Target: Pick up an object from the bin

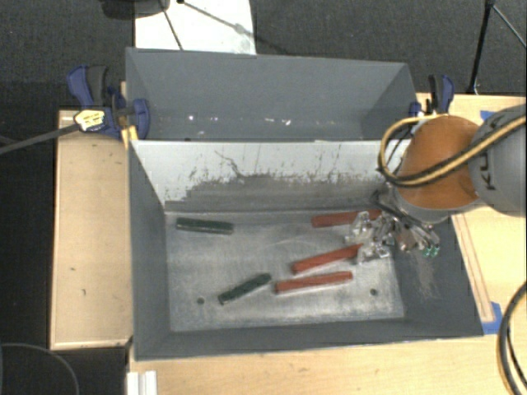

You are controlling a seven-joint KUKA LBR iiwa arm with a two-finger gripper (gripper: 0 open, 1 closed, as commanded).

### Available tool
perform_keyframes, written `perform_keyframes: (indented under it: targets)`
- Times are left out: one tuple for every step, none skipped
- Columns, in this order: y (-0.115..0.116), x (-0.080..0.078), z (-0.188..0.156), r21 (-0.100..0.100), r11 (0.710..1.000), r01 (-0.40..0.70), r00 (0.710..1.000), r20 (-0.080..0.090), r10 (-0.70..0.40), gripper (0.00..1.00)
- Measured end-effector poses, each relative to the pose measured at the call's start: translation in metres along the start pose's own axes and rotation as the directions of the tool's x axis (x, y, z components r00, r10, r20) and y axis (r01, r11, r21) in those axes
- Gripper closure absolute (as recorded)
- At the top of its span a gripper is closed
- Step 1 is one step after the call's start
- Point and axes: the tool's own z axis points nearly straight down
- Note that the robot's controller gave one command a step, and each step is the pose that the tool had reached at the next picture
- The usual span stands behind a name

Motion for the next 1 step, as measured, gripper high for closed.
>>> perform_keyframes:
  targets:
    - [0.0000, 0.0000, 0.0000, 0.000, 1.000, 0.001, 1.000, 0.000, -0.001, 1.00]
